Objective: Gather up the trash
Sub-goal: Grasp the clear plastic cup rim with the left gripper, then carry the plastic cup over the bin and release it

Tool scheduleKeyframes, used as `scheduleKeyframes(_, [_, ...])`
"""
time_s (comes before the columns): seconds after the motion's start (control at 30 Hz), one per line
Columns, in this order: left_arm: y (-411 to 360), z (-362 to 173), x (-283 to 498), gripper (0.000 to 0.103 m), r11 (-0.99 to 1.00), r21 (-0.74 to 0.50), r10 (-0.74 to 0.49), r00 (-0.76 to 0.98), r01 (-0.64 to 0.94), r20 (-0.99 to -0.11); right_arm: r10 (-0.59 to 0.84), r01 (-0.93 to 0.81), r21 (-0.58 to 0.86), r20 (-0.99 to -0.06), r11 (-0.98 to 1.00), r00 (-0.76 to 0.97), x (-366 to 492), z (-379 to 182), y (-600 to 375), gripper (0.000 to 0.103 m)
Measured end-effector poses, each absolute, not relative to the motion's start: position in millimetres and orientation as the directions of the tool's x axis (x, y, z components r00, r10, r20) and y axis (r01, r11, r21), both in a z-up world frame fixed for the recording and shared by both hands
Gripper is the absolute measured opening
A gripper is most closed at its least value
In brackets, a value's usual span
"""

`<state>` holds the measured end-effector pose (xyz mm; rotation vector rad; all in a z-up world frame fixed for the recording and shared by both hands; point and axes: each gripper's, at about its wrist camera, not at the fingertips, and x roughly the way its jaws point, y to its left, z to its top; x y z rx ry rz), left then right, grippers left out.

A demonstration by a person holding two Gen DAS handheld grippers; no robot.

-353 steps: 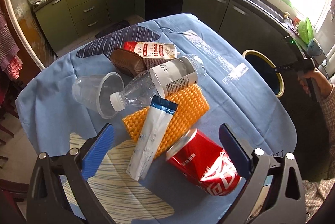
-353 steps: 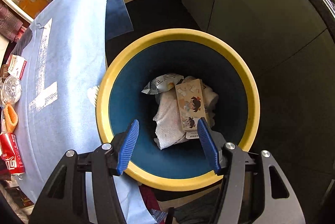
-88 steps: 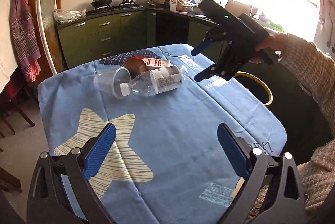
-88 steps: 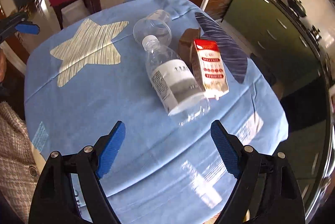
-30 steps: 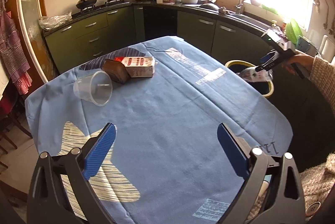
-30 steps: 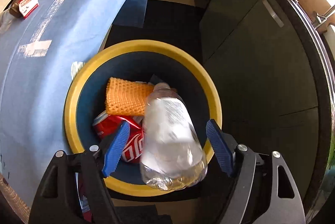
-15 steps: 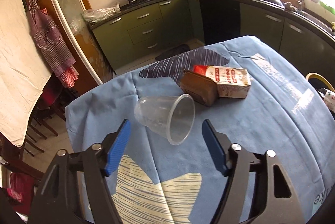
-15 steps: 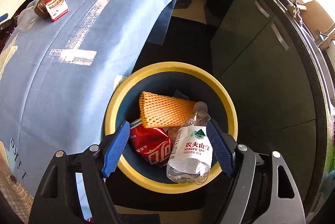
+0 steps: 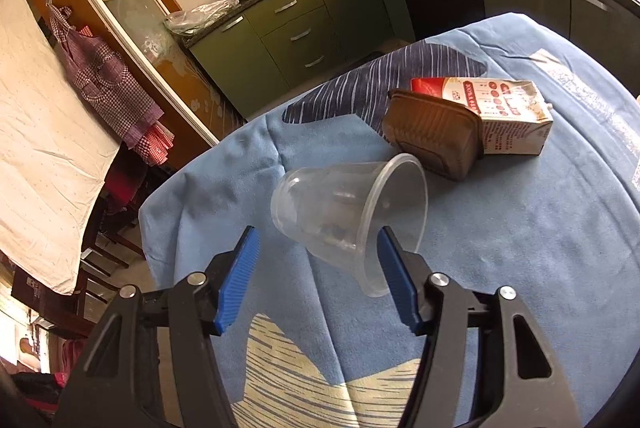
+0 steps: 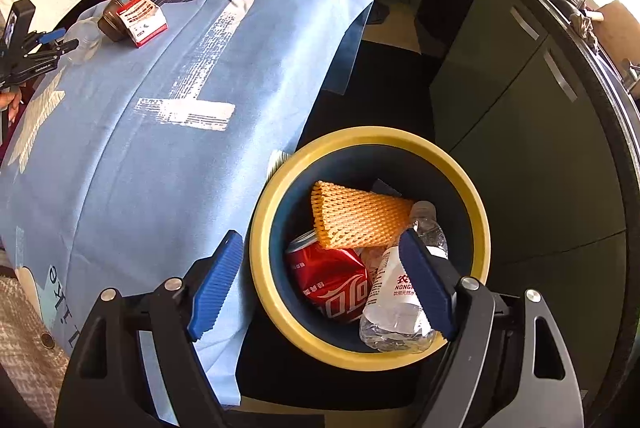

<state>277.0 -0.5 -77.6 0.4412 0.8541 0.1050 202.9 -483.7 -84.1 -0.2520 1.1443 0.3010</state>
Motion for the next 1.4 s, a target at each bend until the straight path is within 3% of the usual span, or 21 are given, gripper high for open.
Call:
scheduleKeyframes(0.07, [0.6,-80.7,279.3,0.027,0.910,0.406,0.259,0.647,0.085,-0.717,0.107,-0.362,-0.042,-0.918,0.931,0.381,200.9,-84.3,-482.7,0.079])
scheduleKeyframes(0.17, [4.1,-81.0,282.6,0.010,0.921,0.382,0.251,0.630,0.080,-0.735,0.115,-0.365,-0.036,-0.916,0.930,0.383,197.5,-83.2,-481.9,0.079])
scheduleKeyframes(0.23, [6.0,-78.1,280.5,0.006,0.926,0.369,0.238,0.632,0.082,-0.738,0.119,-0.363,-0.035,-0.912,0.931,0.392,194.7,-80.9,-481.9,0.080])
scheduleKeyframes(0.63, [-33.5,-12.9,218.0,0.005,0.912,0.358,0.102,0.734,0.200,-0.672,0.162,-0.315,0.008,-0.869,0.949,0.468,166.4,-61.7,-490.2,0.080])
scheduleKeyframes(0.93, [-158.9,23.4,187.8,0.005,0.813,0.300,-0.188,0.712,0.499,-0.676,0.115,-0.222,-0.009,-0.834,0.975,0.540,138.6,-41.8,-528.3,0.080])
scheduleKeyframes(1.17, [-295.0,6.2,198.1,0.005,0.659,0.239,-0.364,0.580,0.713,-0.729,0.071,-0.119,0.006,-0.834,0.993,0.547,98.6,-41.3,-574.2,0.080])
scheduleKeyframes(1.4, [-403.8,-45.7,220.7,0.007,0.582,0.252,-0.377,0.532,0.773,-0.758,0.058,-0.060,0.030,-0.832,0.998,0.552,64.2,-39.7,-600.1,0.080])
